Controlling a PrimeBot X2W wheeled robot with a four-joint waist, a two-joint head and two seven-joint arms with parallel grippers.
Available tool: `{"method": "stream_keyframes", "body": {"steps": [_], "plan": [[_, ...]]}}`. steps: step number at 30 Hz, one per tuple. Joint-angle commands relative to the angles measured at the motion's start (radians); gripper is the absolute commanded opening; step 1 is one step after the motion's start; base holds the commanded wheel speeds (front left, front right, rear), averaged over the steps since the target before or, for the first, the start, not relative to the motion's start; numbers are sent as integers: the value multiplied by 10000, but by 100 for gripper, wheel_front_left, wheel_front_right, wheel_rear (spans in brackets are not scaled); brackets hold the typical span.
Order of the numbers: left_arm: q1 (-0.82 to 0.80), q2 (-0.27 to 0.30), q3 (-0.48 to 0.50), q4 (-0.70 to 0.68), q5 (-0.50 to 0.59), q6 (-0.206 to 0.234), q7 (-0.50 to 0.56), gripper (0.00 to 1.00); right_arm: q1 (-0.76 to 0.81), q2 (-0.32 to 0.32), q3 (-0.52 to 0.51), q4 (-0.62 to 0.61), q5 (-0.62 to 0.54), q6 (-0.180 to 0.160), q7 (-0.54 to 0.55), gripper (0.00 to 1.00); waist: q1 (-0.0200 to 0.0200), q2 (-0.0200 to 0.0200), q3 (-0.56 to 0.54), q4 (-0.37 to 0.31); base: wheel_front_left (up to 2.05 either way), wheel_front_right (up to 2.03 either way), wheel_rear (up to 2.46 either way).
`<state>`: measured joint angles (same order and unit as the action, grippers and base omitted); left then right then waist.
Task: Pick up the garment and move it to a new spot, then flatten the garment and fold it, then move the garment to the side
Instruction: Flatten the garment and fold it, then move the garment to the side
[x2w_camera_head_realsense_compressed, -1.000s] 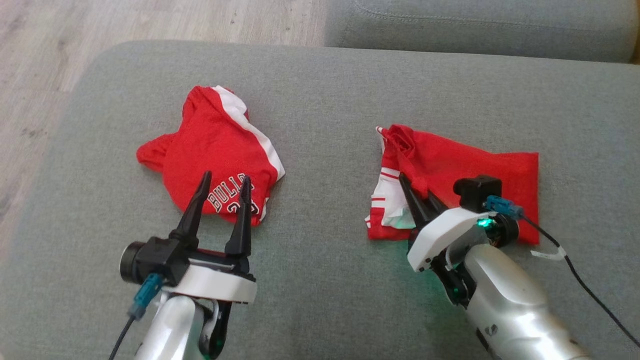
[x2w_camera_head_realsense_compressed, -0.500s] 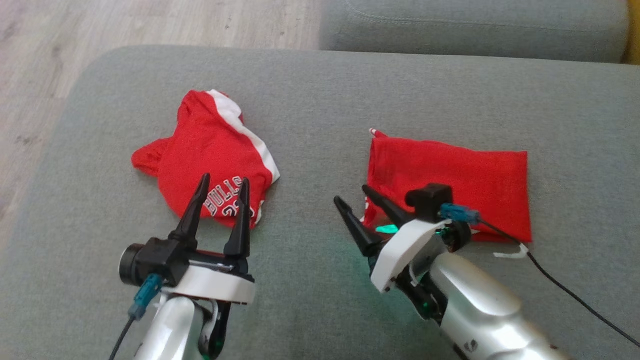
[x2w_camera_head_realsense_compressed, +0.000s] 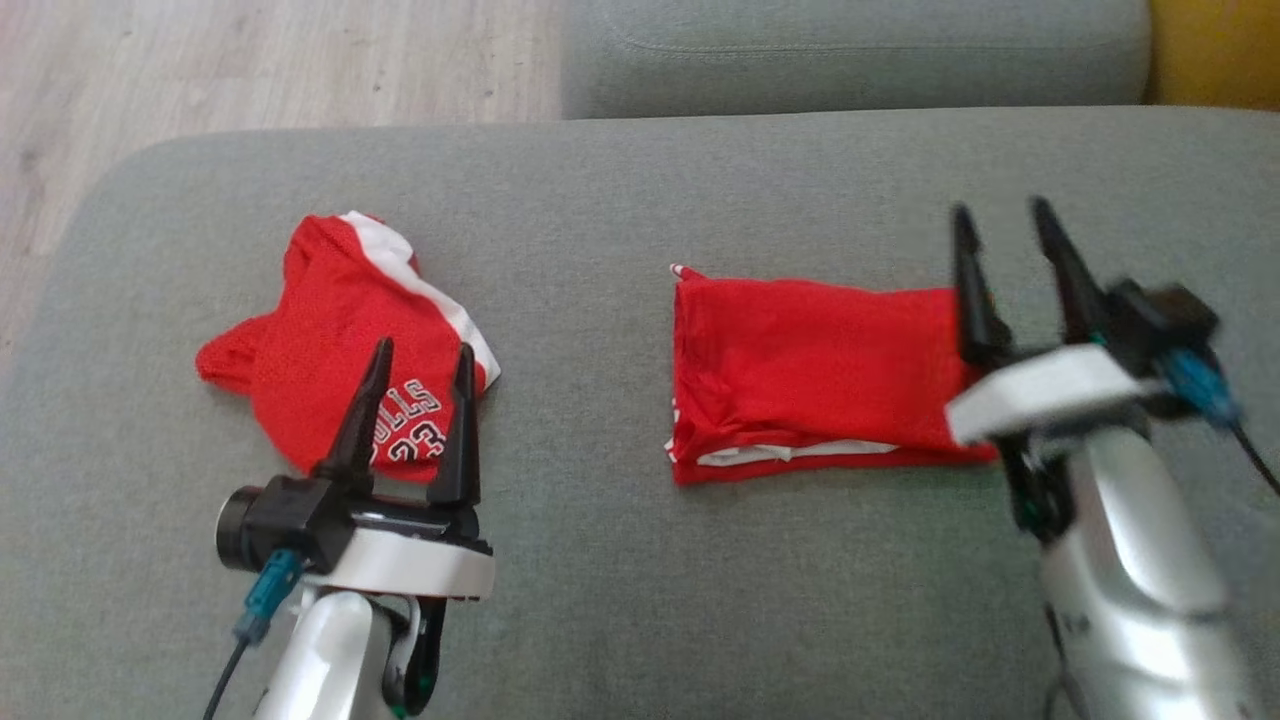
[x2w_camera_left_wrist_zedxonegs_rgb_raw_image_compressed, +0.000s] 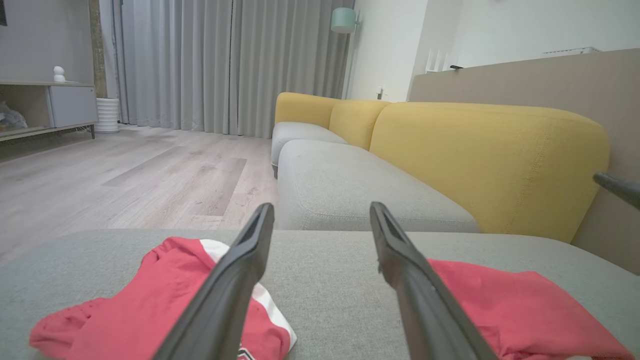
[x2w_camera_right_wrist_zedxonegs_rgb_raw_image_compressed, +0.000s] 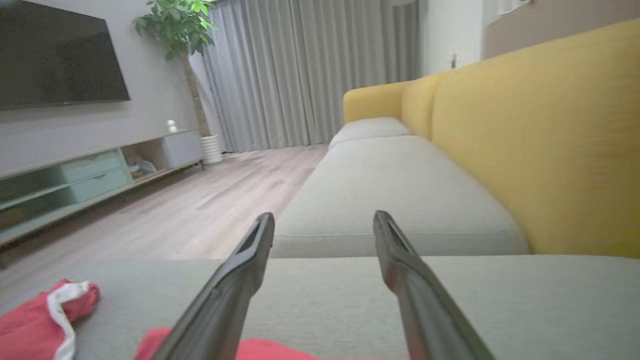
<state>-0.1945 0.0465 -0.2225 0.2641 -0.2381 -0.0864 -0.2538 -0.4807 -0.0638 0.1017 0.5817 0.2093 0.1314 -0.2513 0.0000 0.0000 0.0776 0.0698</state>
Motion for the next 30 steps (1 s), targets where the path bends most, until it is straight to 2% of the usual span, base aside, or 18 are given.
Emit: {"method": "stream_keyframes", "body": {"steps": [1,8,14,24,30], "plan": [[-127,37,405,-402,-40,83,-80,100,838,130,-363,-1034,-610,-7,-101,100,0,0,-43,-118,0,0,0],[150,37,568,-522,-77,159,-80,100,2763,133,-1085,-2625,-892,-7,-103,100,0,0,-64,-256,0,0,0],[373,37,747,-584,-30,194,-80,100,3625,134,-1227,-3236,-514,-7,-104,100,0,0,-35,-322,0,0,0],[267,37,644,-649,-12,157,-80,100,3540,134,-1166,-3314,-610,-7,-104,100,0,0,125,-233,0,0,0],[46,37,469,-628,13,101,-80,100,2977,135,-1512,-2538,-918,-7,156,100,0,0,539,-22,0,0,0]]}}
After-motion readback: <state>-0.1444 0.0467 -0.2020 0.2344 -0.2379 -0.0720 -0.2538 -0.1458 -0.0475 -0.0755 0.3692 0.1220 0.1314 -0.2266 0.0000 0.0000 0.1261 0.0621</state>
